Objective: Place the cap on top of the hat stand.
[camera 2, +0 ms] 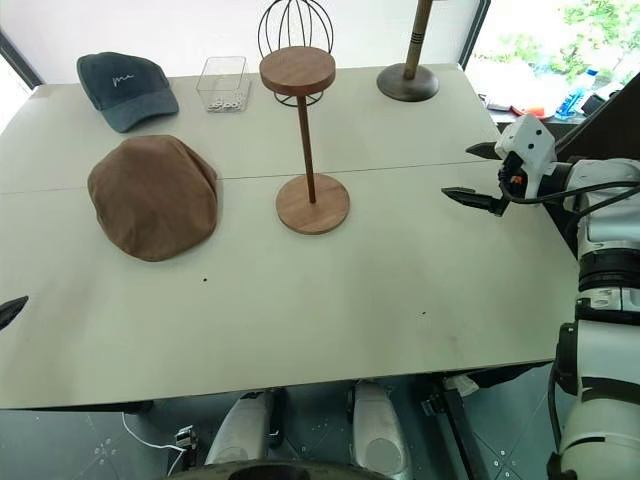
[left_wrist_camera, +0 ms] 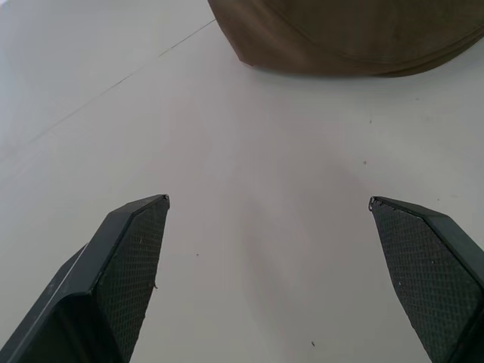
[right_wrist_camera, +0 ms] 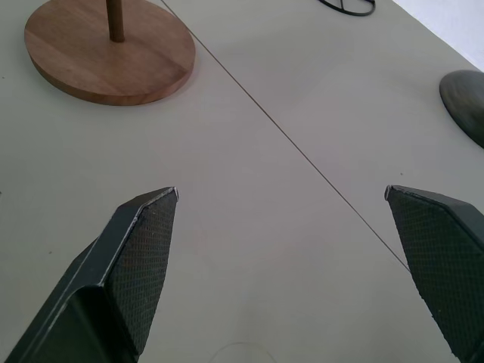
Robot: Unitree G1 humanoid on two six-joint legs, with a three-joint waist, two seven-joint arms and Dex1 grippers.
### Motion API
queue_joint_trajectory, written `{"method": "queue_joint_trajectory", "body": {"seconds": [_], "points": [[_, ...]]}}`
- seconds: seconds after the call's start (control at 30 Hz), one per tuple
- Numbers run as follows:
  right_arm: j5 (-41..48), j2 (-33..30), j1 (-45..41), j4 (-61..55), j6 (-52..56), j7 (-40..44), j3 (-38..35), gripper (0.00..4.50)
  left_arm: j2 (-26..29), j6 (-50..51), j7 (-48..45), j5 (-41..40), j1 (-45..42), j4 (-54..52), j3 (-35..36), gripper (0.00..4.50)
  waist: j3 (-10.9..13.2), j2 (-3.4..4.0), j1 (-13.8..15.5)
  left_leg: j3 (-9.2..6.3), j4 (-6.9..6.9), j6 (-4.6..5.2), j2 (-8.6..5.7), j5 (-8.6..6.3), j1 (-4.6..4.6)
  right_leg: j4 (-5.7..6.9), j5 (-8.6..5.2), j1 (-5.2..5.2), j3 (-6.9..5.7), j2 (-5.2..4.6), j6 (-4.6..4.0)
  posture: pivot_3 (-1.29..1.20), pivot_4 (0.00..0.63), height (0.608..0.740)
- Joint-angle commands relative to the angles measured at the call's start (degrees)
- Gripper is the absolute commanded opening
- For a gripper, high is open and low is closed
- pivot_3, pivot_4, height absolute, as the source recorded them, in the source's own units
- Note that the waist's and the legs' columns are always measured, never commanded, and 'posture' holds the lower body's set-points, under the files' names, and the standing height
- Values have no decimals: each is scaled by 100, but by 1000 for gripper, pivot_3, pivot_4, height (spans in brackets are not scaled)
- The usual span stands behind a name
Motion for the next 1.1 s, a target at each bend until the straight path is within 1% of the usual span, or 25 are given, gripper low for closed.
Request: {"method": "queue_joint_trajectory", "body": {"seconds": [0.03, 0.17, 0.3, 0.47, 0.6, 0.7, 0.77, 0.9, 1.0, 1.1], "points": [[18, -29, -242, 53, -116, -20, -57, 4500, -57, -41, -72, 18, 181, -284, 225, 4432, 0, 0, -1, 0, 0, 0, 0, 0, 0, 0, 0, 0, 0, 0, 0, 0, 150, 740], [17, -15, -267, 145, -190, -27, -39, 4500, -122, 11, 31, 23, 191, -377, 267, 4432, 0, 0, 0, 0, -2, 0, 0, 0, 0, 2, 0, -1, 0, 1, 0, 0, 150, 740], [35, 16, -300, 225, -243, -14, -35, 4500, -52, 88, 32, -32, 77, -315, 344, 4432, -1, 0, 0, 0, 3, 0, 0, 0, 1, 9, 0, 0, 0, 2, 0, 0, 150, 740], [138, 36, -388, 318, 23, 108, -89, 4500, 57, 263, -20, -112, -90, -262, 425, 4432, -1, 0, 0, 0, 4, 1, 0, 0, 2, 13, 0, 0, 0, 2, 0, 0, 150, 740], [107, 24, -430, 313, -93, 110, -93, 4500, 225, 232, -22, -49, -294, -407, 286, 4432, -1, -1, 2, 0, 4, 1, 0, 1, 3, 16, 0, 0, 0, 3, 1, 0, 150, 740], [176, -18, -556, 97, 82, 210, -99, 4500, 413, 65, -75, 81, -492, -656, 25, 4432, -1, -1, 6, 0, 5, 1, 0, 1, 4, 18, 1, 1, 0, 3, 1, 0, 150, 740], [372, -101, -528, -364, 434, 508, -110, 4500, 489, 75, -88, 106, -637, -890, -190, 4432, 0, 1, 7, 0, 6, 1, -1, 1, 4, 20, 1, 1, 1, 3, 1, 0, 150, 740], [1136, -440, -10, -2146, 1778, 1171, -203, 4500, 660, -36, -152, 294, -879, -1451, -834, 4432, 4, 8, 26, 0, 4, 1, -1, 1, 5, 23, 1, 0, 3, 3, 3, 0, 150, 740], [1882, -720, 581, -3717, 2848, 1293, -372, 4500, 764, -398, -61, 772, -1055, -1703, -1507, 4432, 2, 7, 45, -1, 1, 1, 0, 1, 7, 26, -1, 1, 3, 5, 6, 0, 150, 740], [2589, -844, 1066, -5112, 3773, 1002, -614, 4500, 747, -572, 281, 1362, -1356, -1847, -2281, 4432, 1, 7, 46, 0, 8, 1, 0, 1, 10, 32, -1, 3, 4, 4, 5, 0, 150, 740]]}}
